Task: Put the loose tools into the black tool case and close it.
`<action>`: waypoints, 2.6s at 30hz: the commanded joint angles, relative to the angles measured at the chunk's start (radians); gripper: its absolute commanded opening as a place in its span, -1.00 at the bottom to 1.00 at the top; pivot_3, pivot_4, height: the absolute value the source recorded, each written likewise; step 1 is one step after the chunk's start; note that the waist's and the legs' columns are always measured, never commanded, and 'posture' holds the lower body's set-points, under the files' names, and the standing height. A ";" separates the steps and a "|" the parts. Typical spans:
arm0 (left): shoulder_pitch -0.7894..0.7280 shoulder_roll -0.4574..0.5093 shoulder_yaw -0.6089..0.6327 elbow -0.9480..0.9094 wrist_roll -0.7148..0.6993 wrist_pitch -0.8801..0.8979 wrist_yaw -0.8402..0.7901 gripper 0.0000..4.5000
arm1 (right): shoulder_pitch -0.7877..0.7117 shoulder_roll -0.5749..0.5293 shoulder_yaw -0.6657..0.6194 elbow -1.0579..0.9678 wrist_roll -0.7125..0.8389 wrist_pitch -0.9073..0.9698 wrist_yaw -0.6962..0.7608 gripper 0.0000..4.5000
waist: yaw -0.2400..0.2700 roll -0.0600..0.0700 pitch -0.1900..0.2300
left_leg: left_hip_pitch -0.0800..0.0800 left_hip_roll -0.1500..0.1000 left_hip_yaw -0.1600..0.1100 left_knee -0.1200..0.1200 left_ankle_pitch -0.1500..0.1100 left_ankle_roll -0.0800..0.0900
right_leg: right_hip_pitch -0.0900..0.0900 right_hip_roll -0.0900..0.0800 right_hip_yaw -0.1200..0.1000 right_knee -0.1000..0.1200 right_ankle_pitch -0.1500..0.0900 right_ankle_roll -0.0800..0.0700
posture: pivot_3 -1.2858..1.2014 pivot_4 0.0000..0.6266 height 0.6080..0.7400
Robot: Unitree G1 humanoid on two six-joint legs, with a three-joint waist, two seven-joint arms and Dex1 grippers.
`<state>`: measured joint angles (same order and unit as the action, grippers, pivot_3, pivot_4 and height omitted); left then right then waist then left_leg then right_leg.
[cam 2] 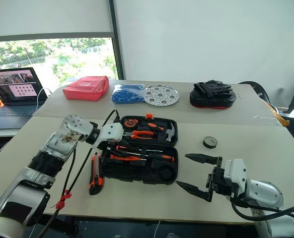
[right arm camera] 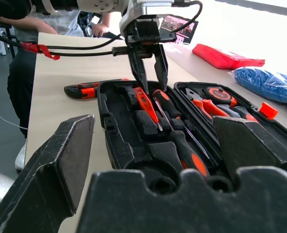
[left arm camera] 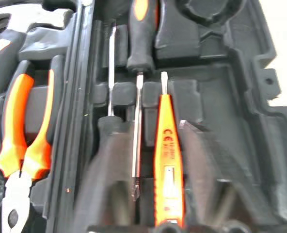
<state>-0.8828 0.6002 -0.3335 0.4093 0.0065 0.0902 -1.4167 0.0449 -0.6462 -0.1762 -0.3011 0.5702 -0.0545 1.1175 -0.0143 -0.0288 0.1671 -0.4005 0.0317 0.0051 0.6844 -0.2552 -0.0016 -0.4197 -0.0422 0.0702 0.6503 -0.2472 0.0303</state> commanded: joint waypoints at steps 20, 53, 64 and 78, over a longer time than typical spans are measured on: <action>0.100 -0.007 -0.038 -0.054 0.073 0.054 0.067 -0.99 | -0.052 0.005 0.006 0.002 -0.010 -0.014 -0.005 1.00 | 0.001 0.001 -0.001 | 0.002 0.000 0.000 0.000 0.000 0.000 | 0.001 0.000 0.000 0.001 0.000 0.000 | 0.03 -0.52 1.00; 1.286 0.098 0.967 -0.781 -0.475 0.277 0.497 0.99 | -0.138 0.017 0.037 0.173 -0.004 -0.067 0.165 1.00 | 0.005 -0.001 -0.002 | 0.008 0.002 0.002 0.003 0.001 -0.001 | 0.005 -0.002 0.000 0.007 -0.001 -0.001 | 0.03 -0.52 1.00; 0.995 -0.092 0.769 -1.266 -0.685 1.184 1.189 0.99 | -0.150 0.001 0.027 0.148 0.015 -0.037 0.173 1.00 | -0.007 -0.001 -0.001 | 0.018 0.002 -0.002 0.000 0.000 -0.001 | 0.015 -0.001 0.001 0.006 -0.001 -0.002 | 0.03 -0.52 1.00; 0.781 -0.369 0.545 -1.202 -0.495 1.436 1.470 0.99 | -0.154 0.005 0.046 0.110 0.016 -0.002 0.157 1.00 | 0.001 0.000 -0.002 | 0.019 -0.001 -0.002 -0.001 0.001 -0.002 | 0.017 -0.001 0.001 0.005 -0.001 -0.002 | 0.03 -0.52 1.00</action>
<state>-0.0928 0.2296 0.2504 -0.8096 -0.5100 1.5153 0.0452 -0.1004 -0.6369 -0.1229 -0.1516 0.5704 -0.0577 1.2803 -0.0133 -0.0291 0.1656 -0.3814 0.0309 0.0033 0.6837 -0.2546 -0.0033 -0.4027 -0.0436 0.0709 0.6548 -0.2481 0.0285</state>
